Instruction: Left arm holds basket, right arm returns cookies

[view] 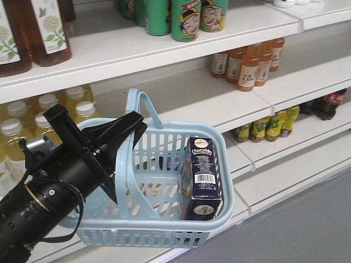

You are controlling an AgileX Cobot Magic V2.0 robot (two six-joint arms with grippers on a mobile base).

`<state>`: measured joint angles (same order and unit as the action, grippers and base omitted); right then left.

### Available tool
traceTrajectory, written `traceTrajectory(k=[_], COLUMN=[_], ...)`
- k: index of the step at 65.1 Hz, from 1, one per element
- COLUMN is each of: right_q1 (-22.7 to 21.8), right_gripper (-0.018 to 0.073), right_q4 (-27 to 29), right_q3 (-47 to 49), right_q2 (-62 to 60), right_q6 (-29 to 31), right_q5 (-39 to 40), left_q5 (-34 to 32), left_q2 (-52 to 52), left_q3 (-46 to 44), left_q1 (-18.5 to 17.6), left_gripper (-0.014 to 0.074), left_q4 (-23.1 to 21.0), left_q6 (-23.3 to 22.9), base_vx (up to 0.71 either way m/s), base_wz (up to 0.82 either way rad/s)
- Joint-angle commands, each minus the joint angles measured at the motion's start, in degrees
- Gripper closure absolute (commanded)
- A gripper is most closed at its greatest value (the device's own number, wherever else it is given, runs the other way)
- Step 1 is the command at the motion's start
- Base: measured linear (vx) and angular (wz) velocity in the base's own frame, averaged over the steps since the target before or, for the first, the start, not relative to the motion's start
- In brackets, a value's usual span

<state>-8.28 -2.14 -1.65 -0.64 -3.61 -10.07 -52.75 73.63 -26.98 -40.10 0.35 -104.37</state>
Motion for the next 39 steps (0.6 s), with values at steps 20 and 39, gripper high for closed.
traceTrajectory(k=[20, 39], right_q1=[-0.24, -0.24], right_gripper=[0.0566, 0.0566], right_q4=[-0.35, -0.35], right_q3=[-0.91, -0.91], right_q2=[-0.5, -0.5], right_q6=[0.31, 0.31], right_q5=[4.12, 4.12], left_q5=[-7.84, -7.84], left_q2=[-1.84, -1.84], left_q3=[-1.74, -1.74], left_q1=[-0.44, -0.44], left_gripper=[0.0599, 0.0599], left_q4=[-0.35, -0.35], left_q6=[-0.27, -0.27], base_vx=[0.07, 0.07], base_wz=[-0.47, -0.5])
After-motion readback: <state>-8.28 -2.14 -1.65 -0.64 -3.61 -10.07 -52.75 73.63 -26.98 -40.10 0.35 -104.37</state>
